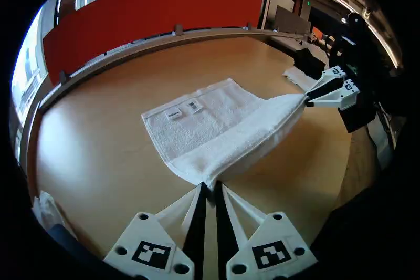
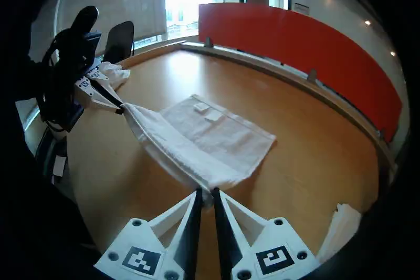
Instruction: Fold towel
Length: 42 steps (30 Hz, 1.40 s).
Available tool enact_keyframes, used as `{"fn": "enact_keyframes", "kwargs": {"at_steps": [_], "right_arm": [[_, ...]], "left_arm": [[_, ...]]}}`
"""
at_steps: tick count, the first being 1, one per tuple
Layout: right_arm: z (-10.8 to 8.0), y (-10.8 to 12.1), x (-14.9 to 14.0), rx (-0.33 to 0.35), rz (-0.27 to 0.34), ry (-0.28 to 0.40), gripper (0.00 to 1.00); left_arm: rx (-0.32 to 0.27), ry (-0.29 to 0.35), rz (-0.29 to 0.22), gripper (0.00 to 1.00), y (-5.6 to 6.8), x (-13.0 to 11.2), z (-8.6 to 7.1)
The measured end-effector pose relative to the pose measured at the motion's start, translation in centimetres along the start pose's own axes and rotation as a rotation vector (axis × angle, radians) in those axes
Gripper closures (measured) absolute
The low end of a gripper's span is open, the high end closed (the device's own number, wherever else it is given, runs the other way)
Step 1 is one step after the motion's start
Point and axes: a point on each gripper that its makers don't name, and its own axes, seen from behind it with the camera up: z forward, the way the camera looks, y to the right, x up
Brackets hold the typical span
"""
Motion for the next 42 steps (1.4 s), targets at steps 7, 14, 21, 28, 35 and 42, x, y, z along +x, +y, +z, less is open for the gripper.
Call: {"fn": "enact_keyframes", "kwargs": {"at_steps": [7,14,21,28,35,42], "right_arm": [[-1.4,-0.3,0.6,-0.004,-0.006,0.003,0.84],[-2.7,-0.4,1.3,-0.007,-0.002,0.003,0.84],[-3.9,-0.7,1.8,-0.001,-0.006,0.007,0.84],[-4.3,-1.1,1.9,0.001,-0.011,0.005,0.84],[-4.7,-1.3,2.0,0.007,-0.013,0.003,0.84],[-4.6,-1.4,1.9,0.01,-0.018,-0.001,0.84]], "left_arm": [[-0.011,0.01,-0.023,0.89,0.8,0.6,-1.4],[-0.031,0.012,-0.038,0.89,1.8,0.8,-2.6],[-0.036,0.019,-0.052,0.89,2.2,1.1,-3.5],[-0.043,0.011,-0.063,0.89,2.6,1.1,-4.2],[-0.053,0.002,-0.069,0.89,3.1,0.9,-4.7],[-0.05,-0.001,-0.073,0.89,3.1,0.9,-4.7]]}}
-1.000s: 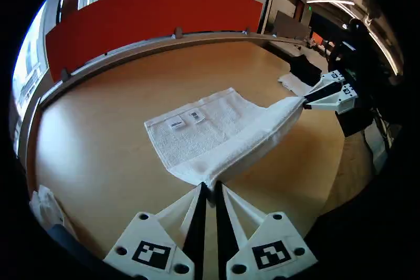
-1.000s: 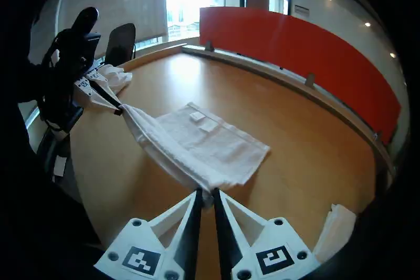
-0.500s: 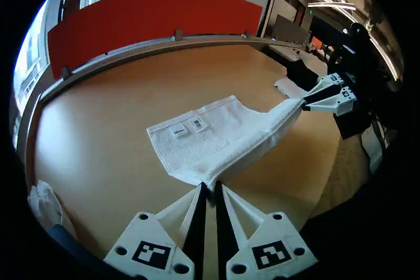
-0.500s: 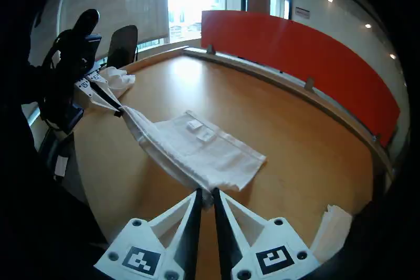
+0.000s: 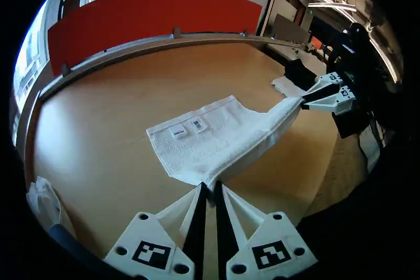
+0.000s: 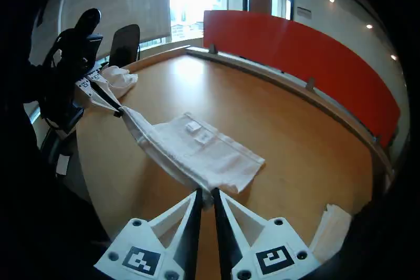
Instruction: Fold towel
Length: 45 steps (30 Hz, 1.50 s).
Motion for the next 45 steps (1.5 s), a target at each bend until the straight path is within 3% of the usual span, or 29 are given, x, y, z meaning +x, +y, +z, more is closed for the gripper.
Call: {"fn": "enact_keyframes", "kwargs": {"at_steps": [6,14,30,45], "right_arm": [[0.3,0.1,0.0,-0.001,-0.007,-0.007,0.84],[1.8,1.2,0.5,-0.003,-0.018,-0.018,0.84],[6.3,5.0,1.8,-0.013,-0.019,-0.049,0.84],[8.4,6.5,0.2,-0.015,-0.009,-0.096,0.84]], "left_arm": [[0.007,0.0,-0.002,0.89,-0.3,0.3,0.2],[0.04,-0.011,-0.012,0.89,-1.7,0.9,1.5],[0.083,-0.07,-0.028,0.89,-5.2,2.4,5.9],[0.063,-0.118,-0.006,0.88,-6.1,2.1,8.3]]}}
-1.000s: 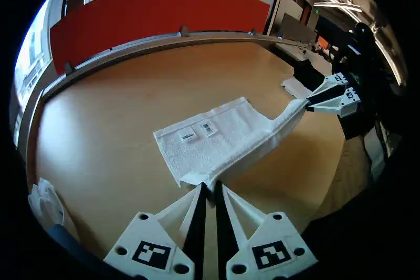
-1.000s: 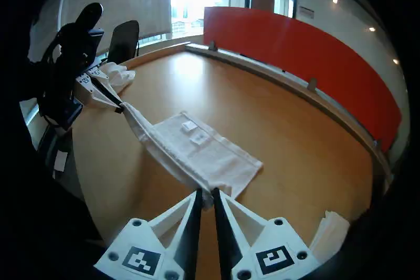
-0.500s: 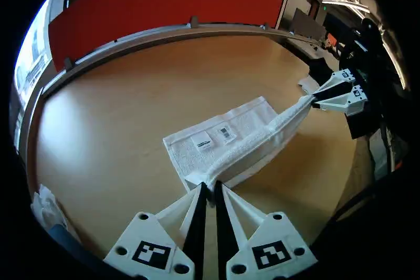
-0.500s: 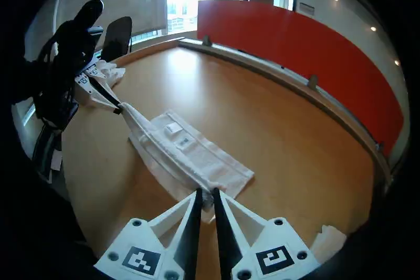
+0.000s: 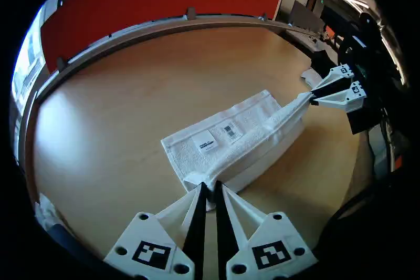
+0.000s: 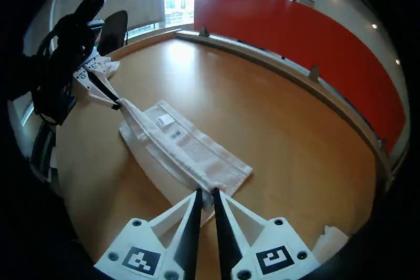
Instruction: Fold towel
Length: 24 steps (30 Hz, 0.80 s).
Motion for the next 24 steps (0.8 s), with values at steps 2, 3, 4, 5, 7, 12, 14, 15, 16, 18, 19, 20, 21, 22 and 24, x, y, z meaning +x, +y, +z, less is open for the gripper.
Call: {"fn": "enact_keyframes", "kwargs": {"at_steps": [2,3,4,5,7,12,14,15,16,18,19,20,21,22,24], "right_arm": [[0.3,0.2,-0.3,-0.001,0.005,-0.006,0.84],[0.5,0.3,-0.4,-0.001,0.008,-0.01,0.84],[0.7,0.4,-0.6,0.0,0.011,-0.014,0.84],[0.8,0.4,-0.7,0.001,0.013,-0.017,0.84],[1.2,0.6,-1.0,0.003,0.02,-0.024,0.84],[2.1,1.0,-1.7,0.002,0.036,-0.037,0.84],[2.5,1.1,-2.0,0.0,0.046,-0.04,0.84],[2.6,1.2,-2.1,-0.001,0.052,-0.041,0.84],[2.8,1.3,-2.1,-0.002,0.056,-0.042,0.84],[3.1,1.4,-2.3,-0.004,0.064,-0.043,0.84],[3.2,1.4,-2.3,-0.006,0.067,-0.043,0.84],[3.3,1.5,-2.3,-0.008,0.069,-0.044,0.84],[3.5,1.6,-2.4,-0.011,0.072,-0.045,0.83],[3.6,1.7,-2.4,-0.014,0.074,-0.045,0.83],[3.9,2.0,-2.4,-0.02,0.077,-0.047,0.82]], "left_arm": [[-0.003,-0.004,0.001,0.88,-0.1,-0.1,0.4],[-0.004,-0.006,0.001,0.88,-0.2,-0.2,0.7],[-0.002,-0.008,0.001,0.88,-0.3,-0.2,0.9],[-0.001,-0.01,0.001,0.88,-0.4,-0.3,1.2],[0.004,-0.01,0.001,0.88,-0.6,-0.2,1.7],[0.015,-0.009,-0.001,0.88,-1.2,-0.1,2.6],[0.02,-0.009,-0.002,0.88,-1.4,-0.1,2.9],[0.023,-0.009,-0.002,0.88,-1.5,-0.1,3.1],[0.026,-0.01,-0.001,0.88,-1.6,0.0,3.2],[0.032,-0.011,0.0,0.88,-1.7,0.0,3.5],[0.035,-0.012,0.0,0.88,-1.8,0.0,3.6],[0.037,-0.012,0.001,0.88,-1.9,0.1,3.7],[0.04,-0.013,0.002,0.88,-2.0,0.1,3.8],[0.042,-0.013,0.004,0.88,-2.1,0.1,3.9],[0.049,-0.015,0.009,0.87,-2.3,0.2,4.2]]}}
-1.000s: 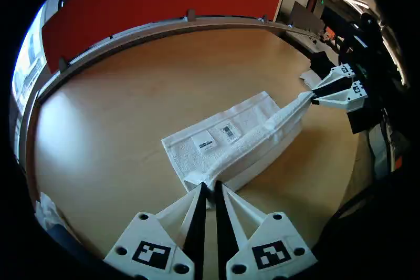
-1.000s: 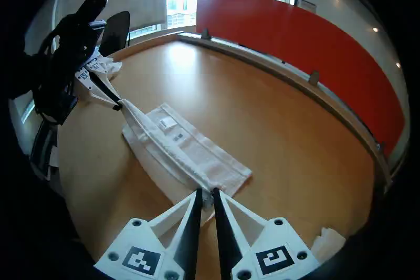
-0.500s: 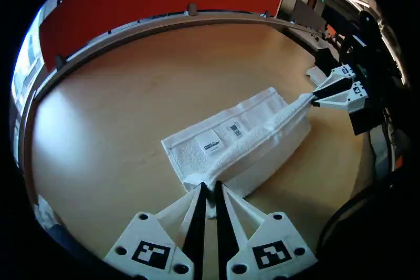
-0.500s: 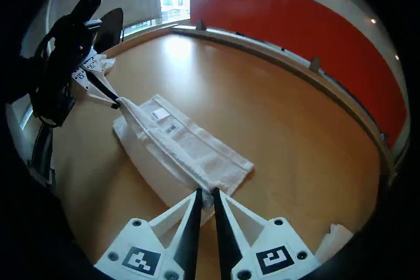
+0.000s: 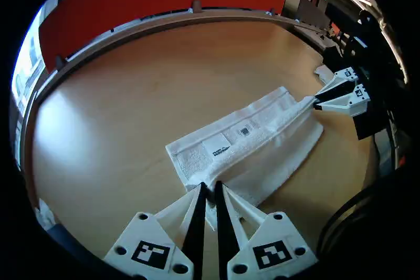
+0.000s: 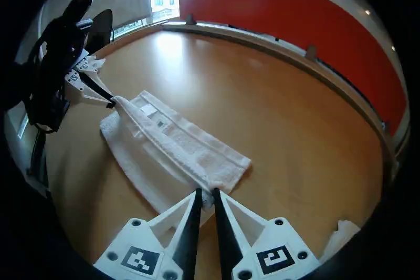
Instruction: Fold towel
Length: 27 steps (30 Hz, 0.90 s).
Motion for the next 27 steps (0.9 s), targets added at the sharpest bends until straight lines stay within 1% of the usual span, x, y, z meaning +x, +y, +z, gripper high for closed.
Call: {"fn": "enact_keyframes", "kwargs": {"at_steps": [5,8,19,24,27], "right_arm": [[0.8,0.4,0.1,-0.011,0.002,-0.002,0.81],[1.2,0.7,0.1,-0.024,0.004,-0.004,0.8],[1.8,1.5,0.2,-0.06,0.029,-0.001,0.69],[2.1,2.1,0.1,-0.083,0.031,-0.004,0.62],[2.3,2.5,0.2,-0.101,0.033,-0.004,0.61]], "left_arm": [[0.03,-0.008,0.017,0.83,-0.7,0.0,0.9],[0.046,-0.01,0.027,0.78,-1.0,0.0,1.3],[0.073,-0.014,0.051,0.74,-1.9,0.1,2.1],[0.095,-0.007,0.07,0.68,-2.5,0.5,2.5],[0.105,-0.006,0.087,0.65,-2.8,0.8,2.5]]}}
